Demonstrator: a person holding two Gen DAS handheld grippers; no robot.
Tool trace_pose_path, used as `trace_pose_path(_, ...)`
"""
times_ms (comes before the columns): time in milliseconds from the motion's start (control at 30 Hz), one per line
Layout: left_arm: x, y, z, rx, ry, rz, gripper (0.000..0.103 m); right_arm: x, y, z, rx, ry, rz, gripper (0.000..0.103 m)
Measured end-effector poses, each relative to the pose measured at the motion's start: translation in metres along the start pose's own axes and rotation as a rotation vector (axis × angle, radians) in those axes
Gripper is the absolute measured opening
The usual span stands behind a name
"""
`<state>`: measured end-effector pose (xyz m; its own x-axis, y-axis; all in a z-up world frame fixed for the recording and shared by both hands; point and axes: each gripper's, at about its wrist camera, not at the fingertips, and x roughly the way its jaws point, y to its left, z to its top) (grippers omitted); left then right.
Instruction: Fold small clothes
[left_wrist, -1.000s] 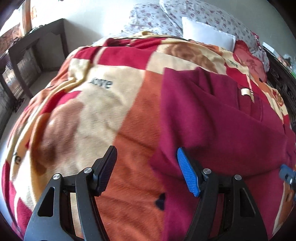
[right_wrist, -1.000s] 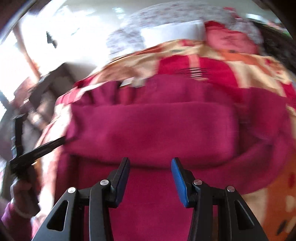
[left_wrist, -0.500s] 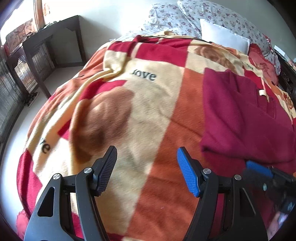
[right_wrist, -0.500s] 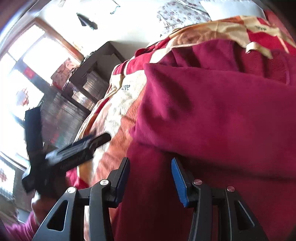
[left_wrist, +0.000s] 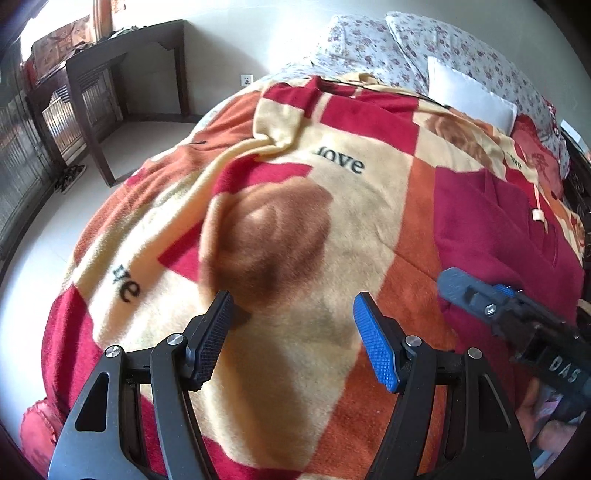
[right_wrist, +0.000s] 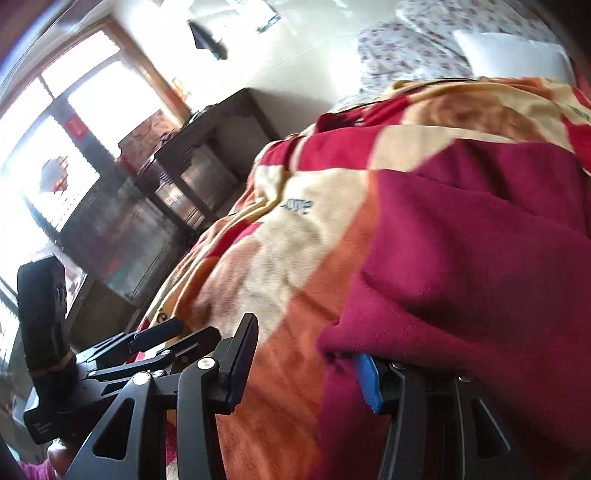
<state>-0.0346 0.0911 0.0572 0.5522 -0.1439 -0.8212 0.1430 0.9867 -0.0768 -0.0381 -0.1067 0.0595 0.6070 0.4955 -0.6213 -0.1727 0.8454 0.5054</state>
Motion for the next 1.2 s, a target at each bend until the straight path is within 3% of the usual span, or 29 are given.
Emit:
trace_pose_path(200, -0.001, 0.004, 0.003, -0.009, -0.007, 0.014, 0.068, 0.019, -0.004, -0.001, 0.056, 0.059, 0.058, 0.049)
trace_pose_path(400, -0.007, -0.013, 0.008, 0.012, -0.03, -0.018, 0.068, -0.039, -0.014, -0.013, 0.013, 0.072, 0.02, 0.049)
trace_pose_path(533, -0.014, -0.043, 0.013, 0.048, -0.061, -0.071, 0.068, -0.104, -0.043, -0.028, 0.016, -0.019, -0.092, 0.049)
trace_pose_path(667, -0.012, -0.081, 0.015, 0.099, -0.065, -0.115, 0.068, -0.153, -0.086, -0.036, 0.056, -0.119, -0.348, 0.049)
trace_pose_path(733, -0.009, -0.102, 0.014, 0.131, -0.069, -0.133, 0.068, -0.165, -0.109, -0.038, 0.089, -0.119, -0.472, 0.049)
trace_pose_path(833, 0.003, -0.126, 0.011, 0.175, -0.046, -0.143, 0.068, -0.184, -0.136, -0.046, 0.129, -0.14, -0.562, 0.049)
trace_pose_path(900, 0.019, -0.138, 0.006, 0.207, -0.006, -0.108, 0.068, -0.189, -0.154, -0.052, 0.154, -0.102, -0.634, 0.049)
trace_pose_path(967, 0.035, -0.143, 0.0, 0.224, 0.046, -0.087, 0.068, -0.196, -0.173, -0.061, 0.194, -0.07, -0.627, 0.049)
trace_pose_path(1033, 0.044, -0.144, -0.004, 0.224, 0.075, -0.085, 0.068, -0.208, -0.178, -0.065, 0.212, -0.103, -0.577, 0.049)
trace_pose_path(1200, 0.035, -0.143, 0.0, 0.212, 0.056, -0.082, 0.068, -0.256, -0.181, -0.061, 0.224, -0.207, -0.594, 0.049)
